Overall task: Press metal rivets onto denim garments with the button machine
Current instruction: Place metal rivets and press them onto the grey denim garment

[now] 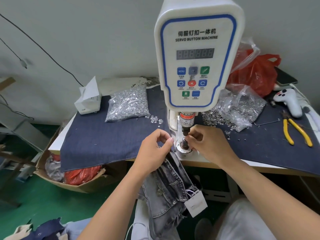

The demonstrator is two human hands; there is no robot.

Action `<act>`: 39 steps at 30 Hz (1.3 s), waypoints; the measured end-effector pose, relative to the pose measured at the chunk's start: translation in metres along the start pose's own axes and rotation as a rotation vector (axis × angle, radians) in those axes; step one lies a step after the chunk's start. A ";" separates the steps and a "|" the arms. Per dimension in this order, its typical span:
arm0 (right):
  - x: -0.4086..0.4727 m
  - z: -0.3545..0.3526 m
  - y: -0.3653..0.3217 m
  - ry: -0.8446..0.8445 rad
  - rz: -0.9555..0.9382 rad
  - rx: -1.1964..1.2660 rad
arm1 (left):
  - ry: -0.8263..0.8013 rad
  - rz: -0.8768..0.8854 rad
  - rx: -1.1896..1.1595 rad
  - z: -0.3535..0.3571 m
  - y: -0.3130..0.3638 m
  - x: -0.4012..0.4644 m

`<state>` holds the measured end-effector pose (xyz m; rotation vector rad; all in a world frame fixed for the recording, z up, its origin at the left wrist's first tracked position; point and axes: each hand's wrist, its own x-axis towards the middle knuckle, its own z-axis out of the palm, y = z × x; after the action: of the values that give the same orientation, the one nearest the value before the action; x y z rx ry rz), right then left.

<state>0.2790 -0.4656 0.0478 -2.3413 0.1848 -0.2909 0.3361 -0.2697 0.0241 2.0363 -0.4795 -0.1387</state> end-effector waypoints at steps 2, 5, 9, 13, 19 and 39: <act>0.000 0.000 0.000 0.012 -0.021 -0.012 | 0.020 -0.043 -0.049 0.000 0.000 0.001; 0.000 -0.001 0.000 0.014 -0.029 -0.027 | 0.045 -0.091 -0.116 0.001 0.001 0.002; 0.002 -0.003 -0.001 -0.006 -0.033 -0.040 | 0.070 -0.155 -0.202 0.002 0.001 0.003; 0.002 -0.003 -0.002 -0.007 -0.048 -0.091 | 0.079 -0.170 -0.234 0.001 0.001 0.002; 0.001 -0.005 -0.003 -0.009 -0.049 -0.096 | 0.076 -0.186 -0.249 0.000 0.002 0.001; -0.001 -0.003 0.000 -0.001 -0.046 -0.071 | 0.065 -0.238 -0.364 0.004 0.004 0.003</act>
<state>0.2777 -0.4671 0.0499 -2.4184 0.1430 -0.3104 0.3365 -0.2761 0.0257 1.7266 -0.1540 -0.2822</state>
